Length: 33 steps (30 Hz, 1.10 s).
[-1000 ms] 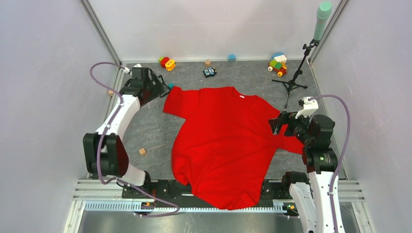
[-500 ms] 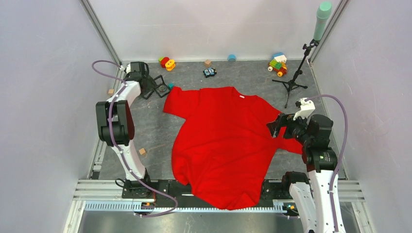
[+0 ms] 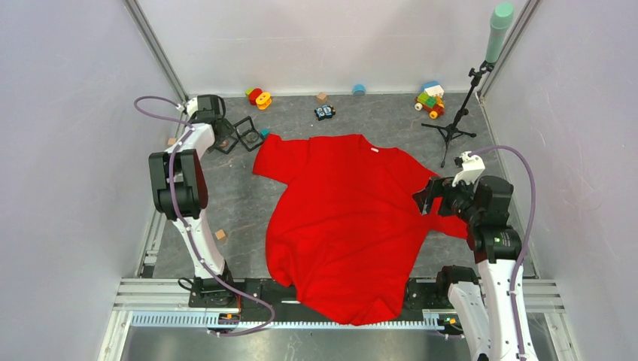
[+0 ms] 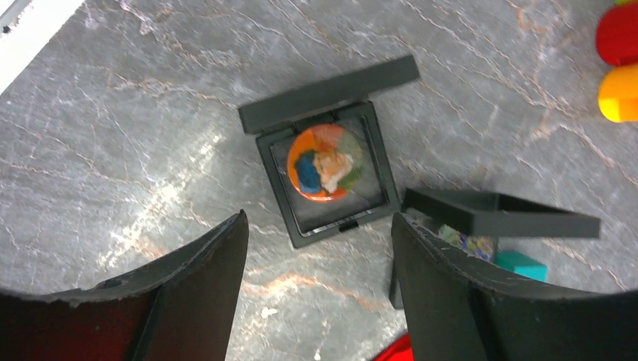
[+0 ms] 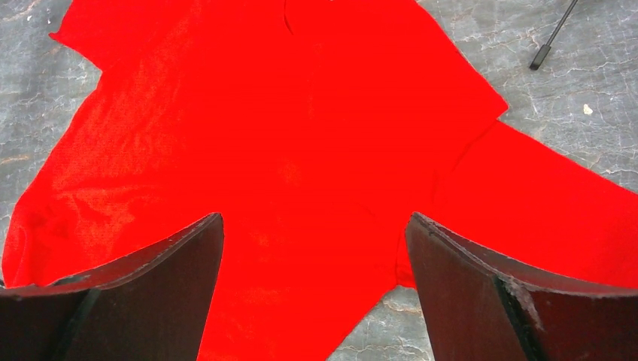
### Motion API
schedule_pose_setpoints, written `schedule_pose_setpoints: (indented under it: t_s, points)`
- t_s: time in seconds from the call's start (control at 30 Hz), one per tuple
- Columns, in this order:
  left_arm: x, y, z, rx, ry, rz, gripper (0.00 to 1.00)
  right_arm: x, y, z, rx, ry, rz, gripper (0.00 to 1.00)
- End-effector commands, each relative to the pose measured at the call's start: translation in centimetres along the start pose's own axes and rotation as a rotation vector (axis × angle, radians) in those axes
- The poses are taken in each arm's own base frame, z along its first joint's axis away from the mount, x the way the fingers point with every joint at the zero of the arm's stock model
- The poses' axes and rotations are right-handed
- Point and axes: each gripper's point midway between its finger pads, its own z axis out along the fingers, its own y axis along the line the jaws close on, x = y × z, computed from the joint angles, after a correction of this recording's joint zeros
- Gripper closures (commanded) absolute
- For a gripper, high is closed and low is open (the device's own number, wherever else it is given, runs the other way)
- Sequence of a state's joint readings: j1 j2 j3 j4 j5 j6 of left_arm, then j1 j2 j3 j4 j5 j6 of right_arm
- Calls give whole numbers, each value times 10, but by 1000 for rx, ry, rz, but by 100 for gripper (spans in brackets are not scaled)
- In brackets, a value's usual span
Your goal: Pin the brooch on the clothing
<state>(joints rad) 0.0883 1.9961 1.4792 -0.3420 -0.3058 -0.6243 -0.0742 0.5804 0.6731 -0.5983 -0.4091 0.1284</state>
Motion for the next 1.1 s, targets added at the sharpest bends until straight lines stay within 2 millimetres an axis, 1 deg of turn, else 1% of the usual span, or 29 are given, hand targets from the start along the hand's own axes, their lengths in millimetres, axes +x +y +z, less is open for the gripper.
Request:
schedule_pose_setpoints:
  t_s: [0.0,0.13,0.23,0.47,0.57,0.9,1.0,1.07]
  points:
    - [-18,4,16,-23,-26,-40,24,-6,-2,0,7,-14,-14,5]
    - [-22,2,26,-30,-14,7,24,-7,1,2,-13,-13,-3,5]
    - [-21,2,34,-43,1,40,24,-8,1,4,-16,-11,0,5]
    - [-13,5,48,-68,41,48,25,-4,-1,7,-10,4,10,6]
    - [-8,7,49,-73,51,46,28,-3,-2,8,-5,5,11,6]
    - [7,16,48,-78,85,56,29,3,-4,8,0,14,11,6]
    - [8,16,48,-76,85,59,29,3,-4,7,1,11,10,6]
    - [9,15,48,-71,90,61,32,4,-4,7,0,13,12,6]
